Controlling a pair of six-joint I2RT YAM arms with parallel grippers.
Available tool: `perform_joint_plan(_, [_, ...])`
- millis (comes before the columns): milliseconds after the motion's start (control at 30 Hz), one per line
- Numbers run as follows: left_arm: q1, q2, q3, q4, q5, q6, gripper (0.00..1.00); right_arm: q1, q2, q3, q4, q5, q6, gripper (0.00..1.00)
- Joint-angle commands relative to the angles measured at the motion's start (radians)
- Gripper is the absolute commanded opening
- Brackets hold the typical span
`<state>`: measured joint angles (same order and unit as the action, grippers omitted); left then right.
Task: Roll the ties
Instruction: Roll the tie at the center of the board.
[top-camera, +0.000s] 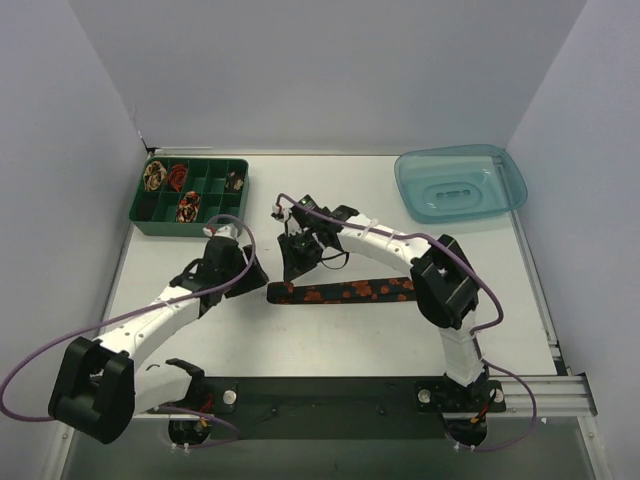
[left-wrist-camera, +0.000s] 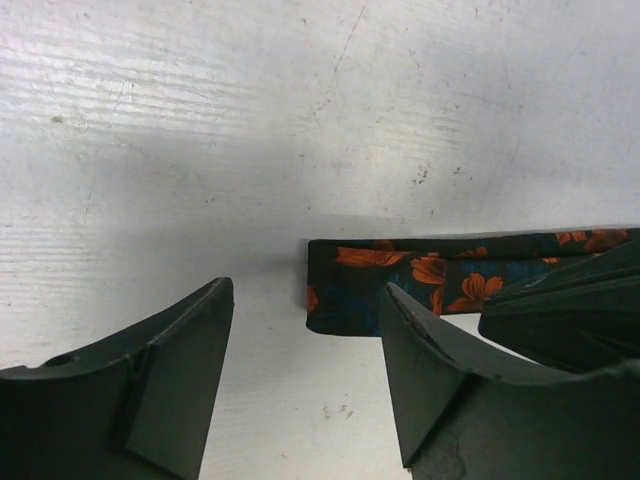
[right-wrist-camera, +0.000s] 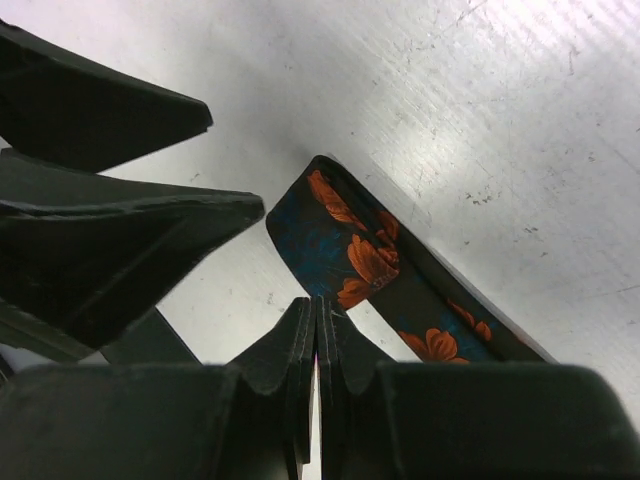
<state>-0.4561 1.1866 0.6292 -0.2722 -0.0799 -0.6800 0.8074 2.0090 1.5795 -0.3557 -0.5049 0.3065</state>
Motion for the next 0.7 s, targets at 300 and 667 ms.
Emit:
perform_joint_plan(300, [0.201,0.016,-0.212,0.411,0.443,-0.096,0.72,0.029,0.08,-0.024,-0.019,0.016,-0.001,0.03])
perform_joint_plan(667, [0.198,0.107,-0.298,0.625,0.506,-0.155,0.72,0.029,0.088,-0.092,0.003,0.038,0.002,0.03])
